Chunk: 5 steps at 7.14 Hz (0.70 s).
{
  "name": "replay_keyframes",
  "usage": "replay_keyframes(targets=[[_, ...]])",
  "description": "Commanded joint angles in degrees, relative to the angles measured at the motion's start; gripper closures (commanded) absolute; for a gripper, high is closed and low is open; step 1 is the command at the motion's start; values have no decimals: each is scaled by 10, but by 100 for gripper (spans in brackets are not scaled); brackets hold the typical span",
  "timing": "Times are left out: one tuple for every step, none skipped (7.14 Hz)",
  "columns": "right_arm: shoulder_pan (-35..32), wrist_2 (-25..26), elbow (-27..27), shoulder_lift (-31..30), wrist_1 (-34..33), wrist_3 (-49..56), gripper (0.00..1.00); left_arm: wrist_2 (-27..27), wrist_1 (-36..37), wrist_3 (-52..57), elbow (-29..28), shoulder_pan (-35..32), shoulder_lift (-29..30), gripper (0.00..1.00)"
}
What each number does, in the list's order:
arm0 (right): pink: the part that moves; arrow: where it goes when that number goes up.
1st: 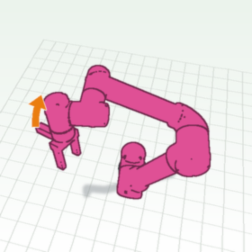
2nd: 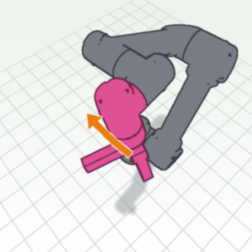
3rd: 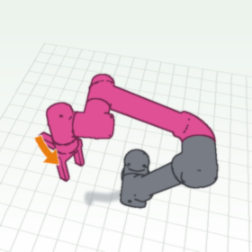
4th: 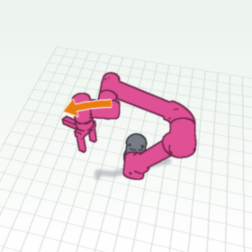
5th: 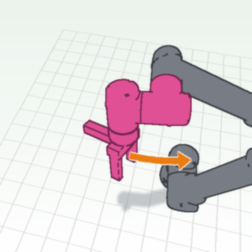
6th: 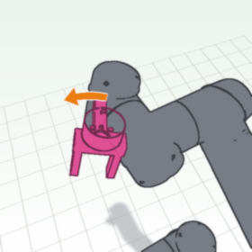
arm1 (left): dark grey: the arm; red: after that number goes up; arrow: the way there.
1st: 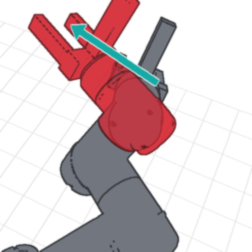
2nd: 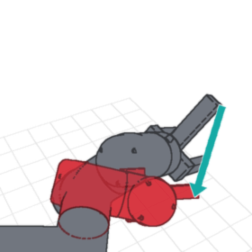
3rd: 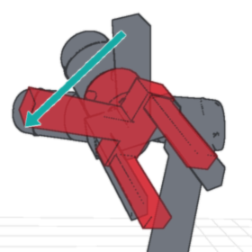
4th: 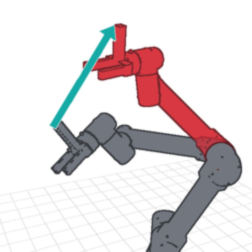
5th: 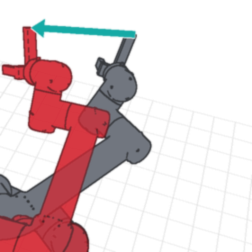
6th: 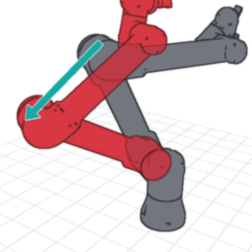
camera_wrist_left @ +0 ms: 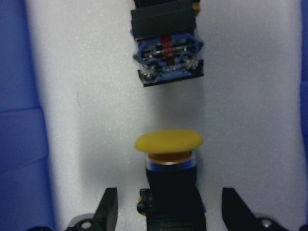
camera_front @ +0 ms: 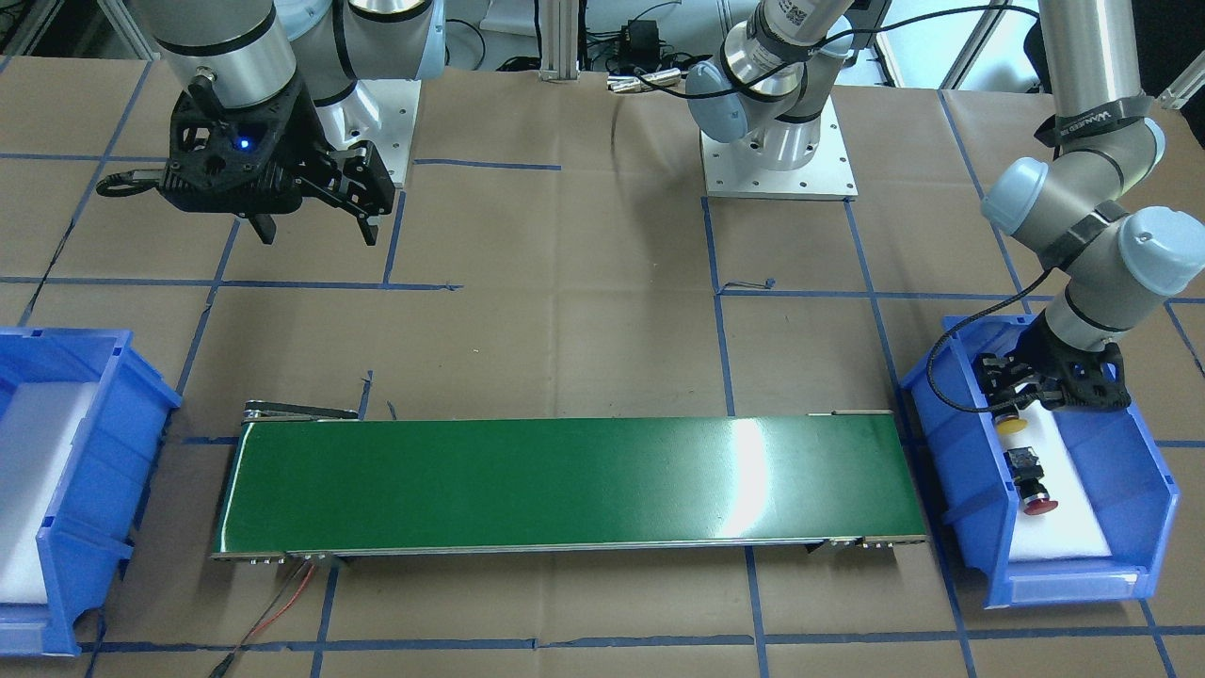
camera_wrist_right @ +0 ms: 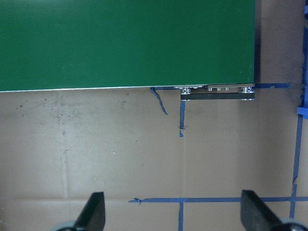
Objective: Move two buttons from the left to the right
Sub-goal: 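Lower the left gripper and grasp the yellow-capped button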
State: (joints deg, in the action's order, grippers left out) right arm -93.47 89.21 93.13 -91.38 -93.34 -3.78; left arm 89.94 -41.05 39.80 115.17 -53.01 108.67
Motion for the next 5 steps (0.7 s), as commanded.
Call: replay_keyframes(targets=[[0, 0, 0, -1, 0, 0, 0, -3, -2, -5, -12, -1, -13, 95], [1, 0, 0, -1, 0, 0, 0, -1, -23, -4, -44, -1, -17, 98], [1, 0, 0, -1, 0, 0, 0, -2, -87, -4, -87, -1, -22, 98], [1, 0, -1, -2, 0, 0, 0, -3, -175, -5, -142, -2, -35, 98], [1, 0, -1, -2, 0, 0, 0, -3, -259, -16, -188, -2, -44, 98]])
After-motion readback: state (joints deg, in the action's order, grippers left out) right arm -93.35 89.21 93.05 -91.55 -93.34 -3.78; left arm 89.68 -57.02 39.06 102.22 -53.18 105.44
